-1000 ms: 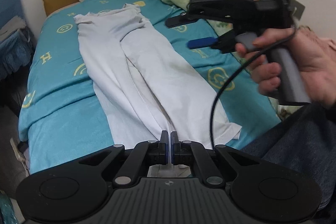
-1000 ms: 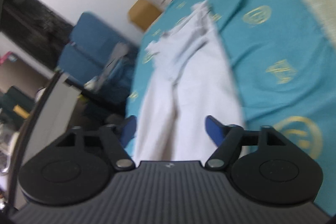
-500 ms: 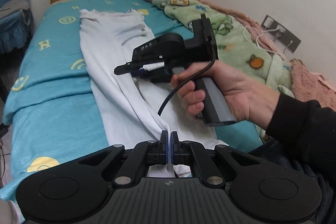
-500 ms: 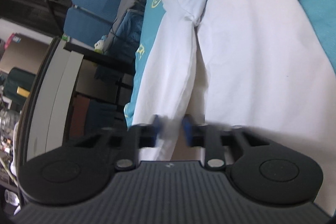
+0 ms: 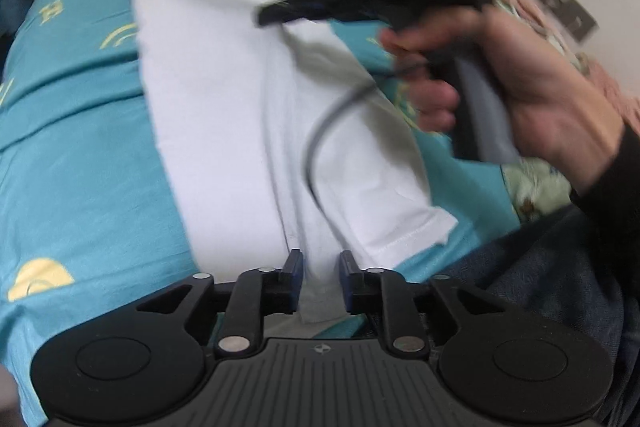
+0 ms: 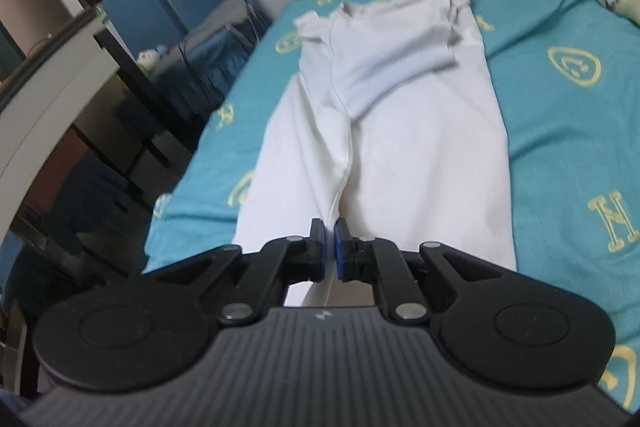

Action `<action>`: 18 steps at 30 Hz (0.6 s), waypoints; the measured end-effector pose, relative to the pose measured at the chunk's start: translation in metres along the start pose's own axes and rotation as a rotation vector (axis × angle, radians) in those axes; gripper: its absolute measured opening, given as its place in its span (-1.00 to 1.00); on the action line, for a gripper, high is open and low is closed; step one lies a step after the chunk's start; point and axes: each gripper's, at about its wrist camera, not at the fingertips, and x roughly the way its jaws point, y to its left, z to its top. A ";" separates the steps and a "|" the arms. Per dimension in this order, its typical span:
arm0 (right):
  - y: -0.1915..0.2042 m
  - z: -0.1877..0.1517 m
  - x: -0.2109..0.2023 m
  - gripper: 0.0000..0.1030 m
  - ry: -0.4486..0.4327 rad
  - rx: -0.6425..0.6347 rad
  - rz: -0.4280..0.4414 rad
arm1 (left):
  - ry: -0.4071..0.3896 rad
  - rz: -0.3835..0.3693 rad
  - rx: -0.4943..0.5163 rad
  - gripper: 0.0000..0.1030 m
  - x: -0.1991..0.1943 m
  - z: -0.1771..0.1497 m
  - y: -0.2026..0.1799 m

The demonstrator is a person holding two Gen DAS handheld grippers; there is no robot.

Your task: Fold clothes

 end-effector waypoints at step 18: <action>-0.060 -0.095 -0.131 0.24 -0.041 0.545 -0.027 | -0.019 0.019 -0.485 0.37 0.000 -0.002 0.085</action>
